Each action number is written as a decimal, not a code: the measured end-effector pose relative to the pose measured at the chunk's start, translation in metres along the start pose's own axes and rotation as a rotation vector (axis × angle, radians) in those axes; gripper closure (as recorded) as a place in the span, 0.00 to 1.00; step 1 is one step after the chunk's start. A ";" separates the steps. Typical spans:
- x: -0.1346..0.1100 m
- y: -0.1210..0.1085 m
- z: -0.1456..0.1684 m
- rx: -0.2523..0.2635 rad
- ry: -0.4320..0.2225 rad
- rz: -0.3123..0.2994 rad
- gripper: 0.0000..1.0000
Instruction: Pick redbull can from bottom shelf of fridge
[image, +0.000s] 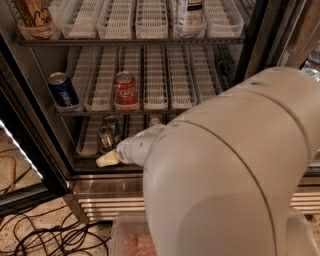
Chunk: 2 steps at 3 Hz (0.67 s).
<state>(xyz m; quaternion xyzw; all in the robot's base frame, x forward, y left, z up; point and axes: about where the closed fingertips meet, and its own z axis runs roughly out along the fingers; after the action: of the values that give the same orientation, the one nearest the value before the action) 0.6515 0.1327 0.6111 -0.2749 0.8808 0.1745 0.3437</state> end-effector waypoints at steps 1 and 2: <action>0.001 0.000 0.001 -0.001 0.001 0.000 0.00; 0.003 0.011 0.011 -0.034 -0.030 0.031 0.00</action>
Offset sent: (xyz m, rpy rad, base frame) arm -0.0027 0.0272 -0.0215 0.1453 0.0097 -0.0075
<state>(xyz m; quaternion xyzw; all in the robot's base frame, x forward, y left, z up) 0.6492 0.1457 0.6025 -0.2644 0.8767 0.1986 0.3492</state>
